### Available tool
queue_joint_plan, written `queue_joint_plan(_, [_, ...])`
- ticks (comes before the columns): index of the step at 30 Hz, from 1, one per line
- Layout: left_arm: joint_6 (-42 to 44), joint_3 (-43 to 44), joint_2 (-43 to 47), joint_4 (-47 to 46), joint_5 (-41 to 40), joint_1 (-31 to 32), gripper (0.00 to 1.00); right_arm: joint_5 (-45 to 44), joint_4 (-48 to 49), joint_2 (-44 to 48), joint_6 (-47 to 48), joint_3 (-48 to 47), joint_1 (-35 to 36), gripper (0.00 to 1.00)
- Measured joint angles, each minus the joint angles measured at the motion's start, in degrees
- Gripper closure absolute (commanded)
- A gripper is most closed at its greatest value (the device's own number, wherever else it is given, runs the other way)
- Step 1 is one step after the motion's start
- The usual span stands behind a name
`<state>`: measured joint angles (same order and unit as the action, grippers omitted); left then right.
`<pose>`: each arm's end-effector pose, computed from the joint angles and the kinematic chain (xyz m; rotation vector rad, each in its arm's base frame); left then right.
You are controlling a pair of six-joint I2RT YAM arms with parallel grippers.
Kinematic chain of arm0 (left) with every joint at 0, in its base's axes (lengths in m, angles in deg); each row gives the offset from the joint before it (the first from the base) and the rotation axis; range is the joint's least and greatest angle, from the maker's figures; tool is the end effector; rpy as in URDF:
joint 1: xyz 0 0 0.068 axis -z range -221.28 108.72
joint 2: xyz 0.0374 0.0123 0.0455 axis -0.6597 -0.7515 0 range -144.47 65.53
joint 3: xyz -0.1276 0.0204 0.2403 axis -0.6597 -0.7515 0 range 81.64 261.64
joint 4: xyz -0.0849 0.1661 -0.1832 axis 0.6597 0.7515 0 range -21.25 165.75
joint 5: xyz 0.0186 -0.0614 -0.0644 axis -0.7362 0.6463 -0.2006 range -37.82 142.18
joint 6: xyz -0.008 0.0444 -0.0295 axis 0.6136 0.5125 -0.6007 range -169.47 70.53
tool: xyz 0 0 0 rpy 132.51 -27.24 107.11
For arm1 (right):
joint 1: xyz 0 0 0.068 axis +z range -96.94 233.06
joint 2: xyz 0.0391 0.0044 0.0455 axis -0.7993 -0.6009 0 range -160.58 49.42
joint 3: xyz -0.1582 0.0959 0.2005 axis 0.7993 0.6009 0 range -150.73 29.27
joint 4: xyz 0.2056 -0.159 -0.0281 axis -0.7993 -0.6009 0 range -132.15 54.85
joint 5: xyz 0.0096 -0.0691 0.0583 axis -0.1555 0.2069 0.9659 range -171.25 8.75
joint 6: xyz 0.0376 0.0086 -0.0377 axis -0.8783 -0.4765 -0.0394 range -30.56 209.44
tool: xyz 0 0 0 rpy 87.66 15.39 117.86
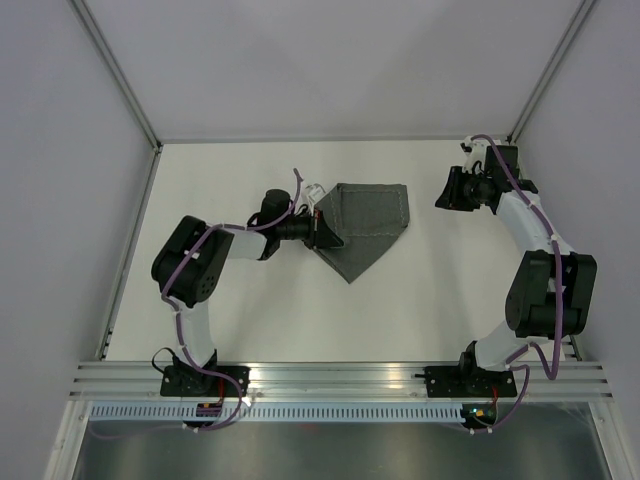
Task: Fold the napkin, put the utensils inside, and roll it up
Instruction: Fold the napkin
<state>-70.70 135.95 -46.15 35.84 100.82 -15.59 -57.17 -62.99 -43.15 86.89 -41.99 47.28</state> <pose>0.3389 -0.1926 0.1444 0.6654 1.9950 -1.3548 0.3512 -0.0210 0.2635 -0.0158 2.3852 0.4819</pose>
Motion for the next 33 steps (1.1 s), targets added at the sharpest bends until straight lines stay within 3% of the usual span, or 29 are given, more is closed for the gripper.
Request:
queue_joint_plan(10, [5.8, -0.6, 0.2, 5.5, -2.2, 2.6, 0.94, -0.5, 0.0, 0.0, 0.3, 0.0, 0.4, 0.66])
queue_joint_plan(20, [8.0, -1.3, 0.2, 7.3, -5.1, 4.8, 0.76, -0.9, 0.0, 0.0, 0.4, 0.0, 0.8, 0.66])
queue_joint_plan(24, [8.4, -1.8, 0.2, 7.2, -5.6, 5.5, 0.65, -1.0, 0.0, 0.0, 0.5, 0.0, 0.8, 0.66])
queue_joint_plan(33, [8.5, -2.2, 0.7, 7.1, -6.8, 7.3, 0.60, -1.0, 0.0, 0.0, 0.8, 0.0, 0.8, 0.66])
